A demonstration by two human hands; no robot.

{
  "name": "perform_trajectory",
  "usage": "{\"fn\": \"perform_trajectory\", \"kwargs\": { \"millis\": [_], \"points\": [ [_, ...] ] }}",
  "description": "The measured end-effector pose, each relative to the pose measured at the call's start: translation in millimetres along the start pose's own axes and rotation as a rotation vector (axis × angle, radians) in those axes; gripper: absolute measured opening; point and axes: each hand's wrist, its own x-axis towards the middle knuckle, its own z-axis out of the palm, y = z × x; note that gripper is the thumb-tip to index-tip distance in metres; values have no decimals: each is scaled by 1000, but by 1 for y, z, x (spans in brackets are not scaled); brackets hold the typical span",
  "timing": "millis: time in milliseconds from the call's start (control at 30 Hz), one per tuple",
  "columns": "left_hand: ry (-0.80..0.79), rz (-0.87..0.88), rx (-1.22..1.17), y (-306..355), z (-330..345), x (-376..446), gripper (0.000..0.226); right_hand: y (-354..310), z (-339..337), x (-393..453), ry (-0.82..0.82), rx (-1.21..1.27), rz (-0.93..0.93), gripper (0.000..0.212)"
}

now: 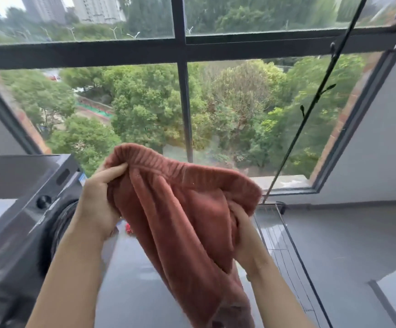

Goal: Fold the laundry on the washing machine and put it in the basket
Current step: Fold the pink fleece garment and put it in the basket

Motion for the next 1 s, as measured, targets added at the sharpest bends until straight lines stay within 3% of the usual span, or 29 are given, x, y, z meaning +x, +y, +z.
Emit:
{"fn": "perform_trajectory", "kwargs": {
  "millis": [33,133,267,300,367,400,600,700,800,867,1000],
  "points": [
    [34,-18,-44,-2,-16,3,23,0,6,5,40,44,-15,27],
    [134,-45,-111,2,-64,16,58,9,46,35,7,37,6,27],
    [236,-48,-28,11,-124,26,11,40,90,84,-69,54,17,33],
    [244,-42,51,11,-133,25,20,44,95,92,-88,35,10,35],
    [284,-22,189,23,-177,29,72,66,125,122,-114,-25,45,20],
    [322,-22,241,28,-196,31,79,76,136,137,-129,-46,43,13],
    [497,-5,200,65,-303,57,29,152,233,192,-155,17,175,34],
    [545,-19,208,82,-341,61,27,183,275,205,-188,52,258,13],
    [584,-29,235,96,-369,63,28,204,308,222,-177,19,297,15],
    [620,-6,275,100,-388,64,26,219,326,238,-141,-99,246,13],
    [679,-1,326,103,-410,72,20,236,344,278,-42,-397,-23,9]
  ]
}}
